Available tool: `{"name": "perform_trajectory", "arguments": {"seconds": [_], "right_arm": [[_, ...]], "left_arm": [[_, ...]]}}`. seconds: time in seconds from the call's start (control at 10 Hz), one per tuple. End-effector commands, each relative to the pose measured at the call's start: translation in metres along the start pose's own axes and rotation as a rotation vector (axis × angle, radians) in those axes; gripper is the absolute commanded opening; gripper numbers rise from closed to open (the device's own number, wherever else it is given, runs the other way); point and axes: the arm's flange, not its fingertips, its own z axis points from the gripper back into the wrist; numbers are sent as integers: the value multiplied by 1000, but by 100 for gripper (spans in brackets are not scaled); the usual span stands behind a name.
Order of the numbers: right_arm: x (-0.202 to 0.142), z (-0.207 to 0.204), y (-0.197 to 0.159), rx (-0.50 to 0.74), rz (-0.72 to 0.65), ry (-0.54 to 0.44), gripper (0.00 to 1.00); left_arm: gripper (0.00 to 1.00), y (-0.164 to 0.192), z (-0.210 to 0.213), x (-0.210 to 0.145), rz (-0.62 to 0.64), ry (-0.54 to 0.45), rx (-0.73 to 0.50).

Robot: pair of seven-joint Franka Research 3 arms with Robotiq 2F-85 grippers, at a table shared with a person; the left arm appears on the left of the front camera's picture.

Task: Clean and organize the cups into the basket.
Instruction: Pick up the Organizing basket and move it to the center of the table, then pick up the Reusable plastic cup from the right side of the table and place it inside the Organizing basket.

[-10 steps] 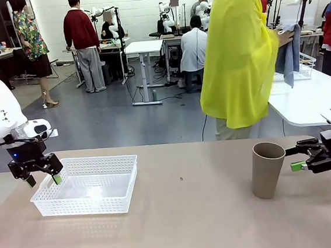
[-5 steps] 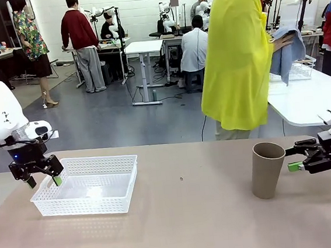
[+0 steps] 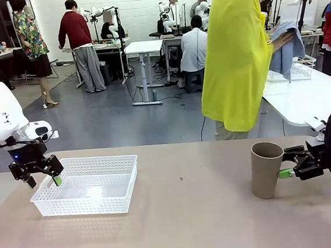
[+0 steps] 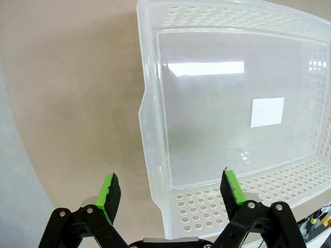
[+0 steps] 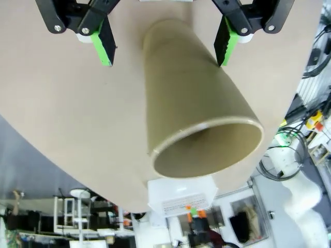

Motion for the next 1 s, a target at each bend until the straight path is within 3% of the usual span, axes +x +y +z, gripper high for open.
{"name": "perform_trajectory", "arguments": {"seconds": [0.0,0.4,0.6,0.9], "right_arm": [[1,-1,-2,65,24,15,100],[-3,-20,-8,115,28,20,100],[-2,-36,-16,95,87,-26,100],[-6,-51,-20,126,103,-24,100]], "left_arm": [[100,3,-3,7,26,-3,19],[100,10,-11,14,45,38,35],[100,11,-23,19,32,71,25],[100,12,-26,19,21,46,23]]}}
